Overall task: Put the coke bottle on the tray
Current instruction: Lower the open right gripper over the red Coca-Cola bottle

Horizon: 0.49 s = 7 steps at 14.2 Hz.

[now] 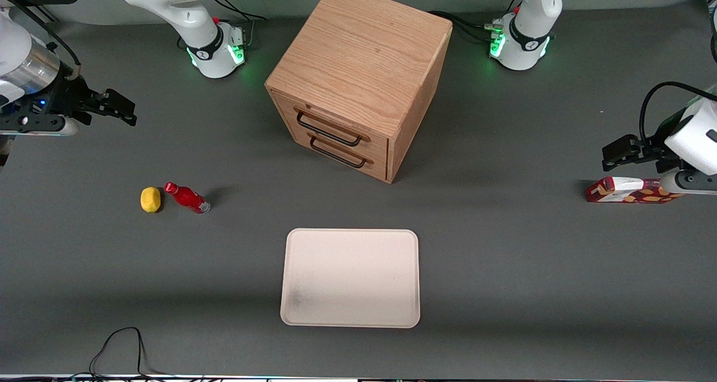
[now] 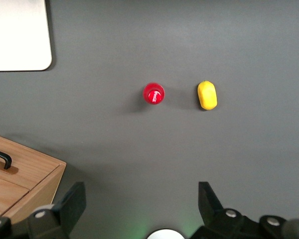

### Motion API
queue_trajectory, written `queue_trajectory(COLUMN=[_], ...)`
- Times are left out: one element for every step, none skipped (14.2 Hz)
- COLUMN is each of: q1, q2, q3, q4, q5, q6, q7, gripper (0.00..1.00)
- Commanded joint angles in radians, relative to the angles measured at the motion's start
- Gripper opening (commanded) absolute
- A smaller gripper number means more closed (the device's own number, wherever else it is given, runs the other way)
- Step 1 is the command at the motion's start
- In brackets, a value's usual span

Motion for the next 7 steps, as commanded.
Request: queue_trajectory(q1=[-0.016, -0.017, -0.020, -0.020, -0.022, -0.026, -0.045], q2=[0.036, 0.050, 0.069, 0.084, 0.110, 0.141, 0.173], q3=[0.011, 0.011, 0.011, 0.011, 0.009, 0.008, 0.008], q4=[0.048, 0.053, 0.060, 0.059, 0.050, 0.034, 0.002], q5=[0.035, 0.035, 0.039, 0.050, 0.056, 0.058, 0.056], q6=[-0.032, -0.032, -0.026, -0.011, 0.026, 0.084, 0.151], q7=[0.018, 0.020, 0.017, 0.011, 0.008, -0.002, -0.018], gripper=[1.00, 1.00, 1.00, 1.00, 1.00, 1.00, 1.00])
